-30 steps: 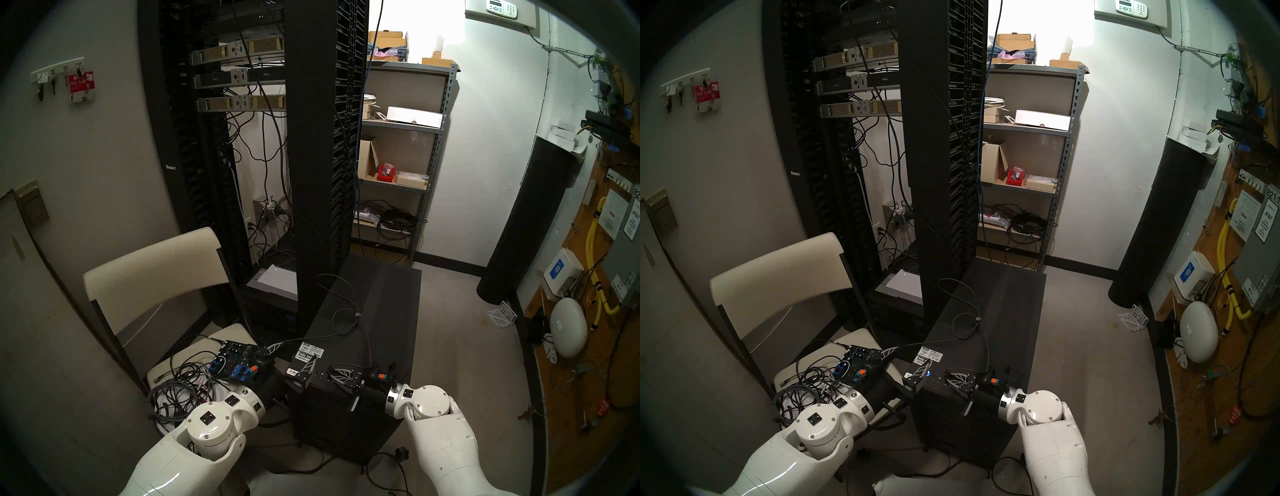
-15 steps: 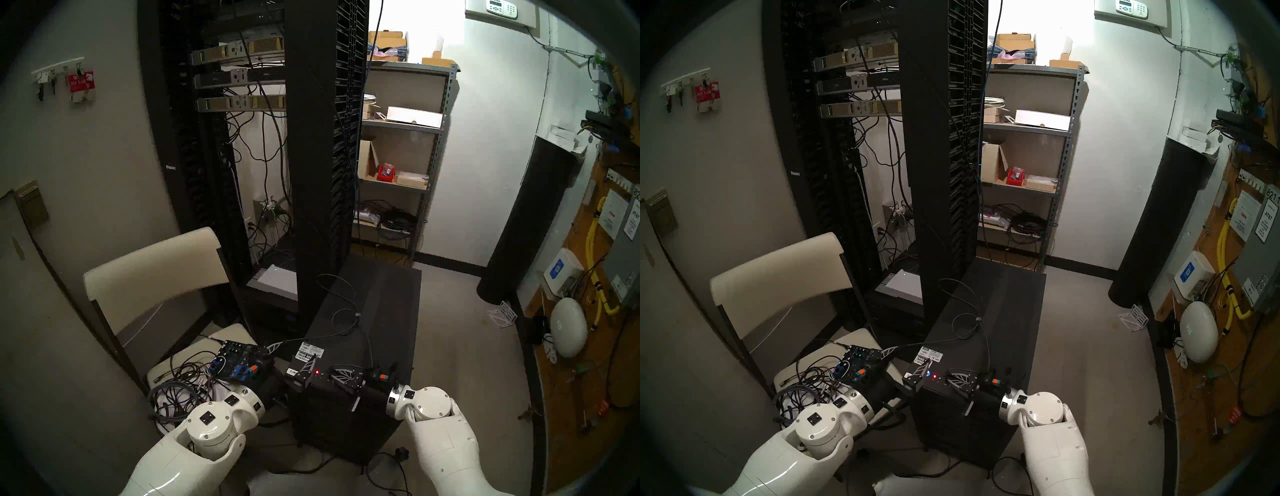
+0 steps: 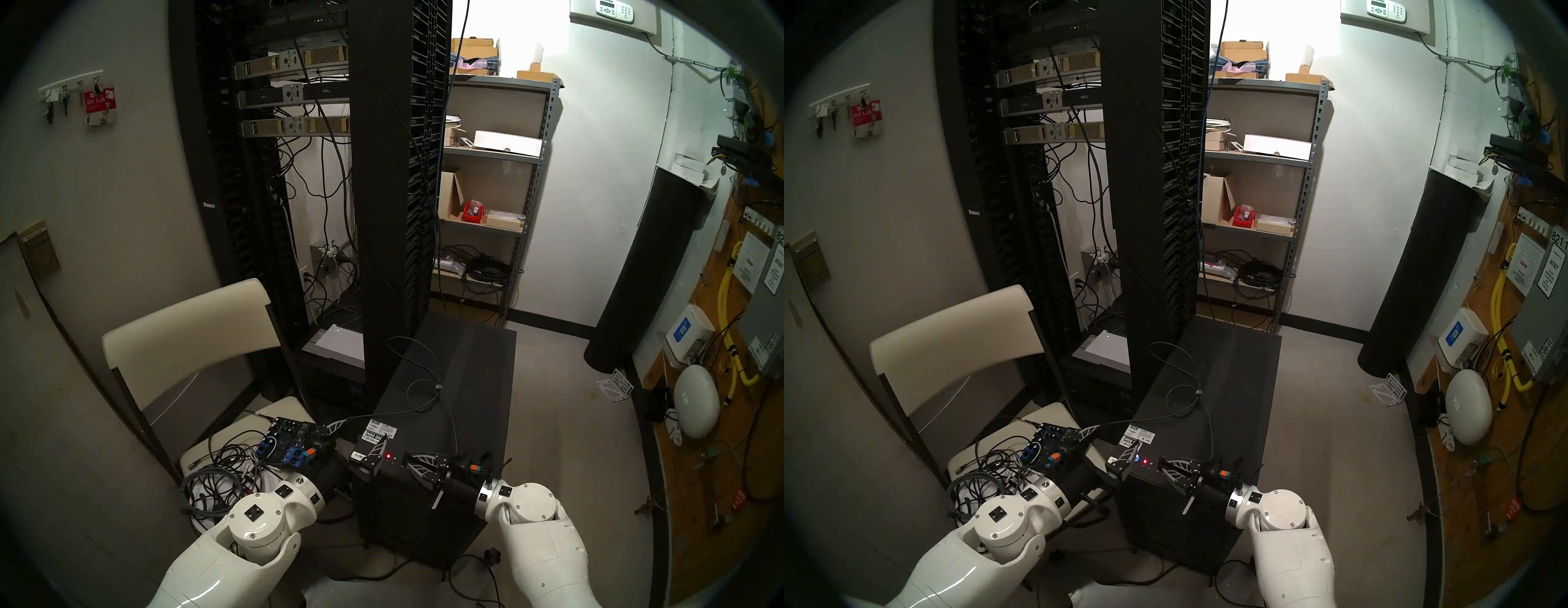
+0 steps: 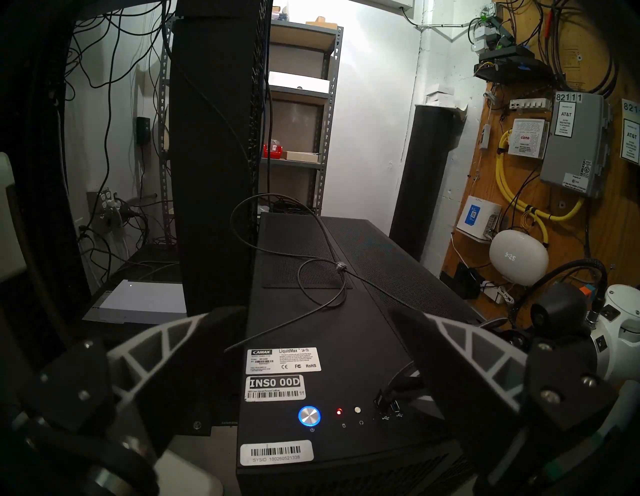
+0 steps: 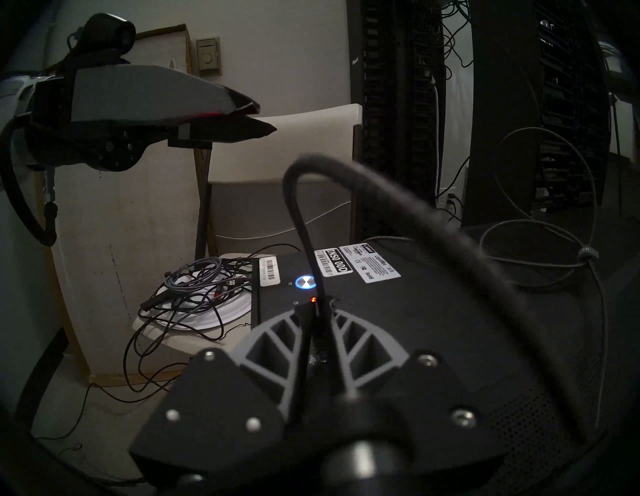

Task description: Insert the cable into the workstation's USB slot

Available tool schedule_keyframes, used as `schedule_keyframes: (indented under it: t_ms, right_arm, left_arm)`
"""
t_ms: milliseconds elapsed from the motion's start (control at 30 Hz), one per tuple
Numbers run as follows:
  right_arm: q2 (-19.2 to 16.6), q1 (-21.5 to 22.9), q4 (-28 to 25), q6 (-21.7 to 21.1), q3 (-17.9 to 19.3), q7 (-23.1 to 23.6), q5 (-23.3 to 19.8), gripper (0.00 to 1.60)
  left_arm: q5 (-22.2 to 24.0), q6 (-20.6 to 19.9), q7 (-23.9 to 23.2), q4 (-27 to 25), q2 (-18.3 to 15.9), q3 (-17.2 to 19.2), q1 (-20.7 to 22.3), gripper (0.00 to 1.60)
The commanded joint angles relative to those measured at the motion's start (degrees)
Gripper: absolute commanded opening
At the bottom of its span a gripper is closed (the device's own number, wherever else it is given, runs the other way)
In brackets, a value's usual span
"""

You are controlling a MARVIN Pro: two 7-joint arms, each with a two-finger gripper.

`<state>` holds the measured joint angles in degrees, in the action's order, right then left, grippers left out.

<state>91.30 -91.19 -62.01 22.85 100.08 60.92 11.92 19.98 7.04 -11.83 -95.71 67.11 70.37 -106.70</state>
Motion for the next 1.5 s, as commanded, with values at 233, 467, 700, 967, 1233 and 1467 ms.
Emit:
schedule_keyframes:
  t_ms: [233, 467, 700, 967, 1233, 1467]
  right_arm:
    - [0.6, -1.5, -5.0, -0.2, 0.5, 2.4, -1.6, 1.29]
    - [0.4, -5.8, -11.5, -2.7, 2.6, 7.1, -5.7, 1.16]
    - [0.2, -11.2, -17.0, -6.7, 5.0, 9.5, -6.9, 1.14]
    - [1.1, -15.5, -22.2, -9.0, 6.5, 11.7, -8.1, 1.12]
    - [1.8, -19.1, -28.6, -10.6, 8.2, 14.6, -10.9, 1.13]
    - [2.2, -21.3, -34.5, -11.2, 11.4, 16.9, -15.3, 1.14]
  left_arm:
    - [-0.4, 0.4, -0.2, -0.8, 0.2, -0.1, 0.3, 1.6]
    - [-0.4, 0.4, 0.0, -1.1, 0.2, 0.1, 0.2, 1.6]
    - [-0.3, 0.4, -0.1, -1.1, 0.2, 0.2, 0.1, 1.6]
    - [-0.5, 0.3, 0.0, -1.3, 0.4, 0.1, 0.0, 1.6]
    - [-0.6, 0.2, 0.1, -1.5, 0.4, 0.2, 0.0, 1.6]
    - [-0.5, 0.4, -0.2, -1.5, 0.4, 0.2, 0.1, 1.6]
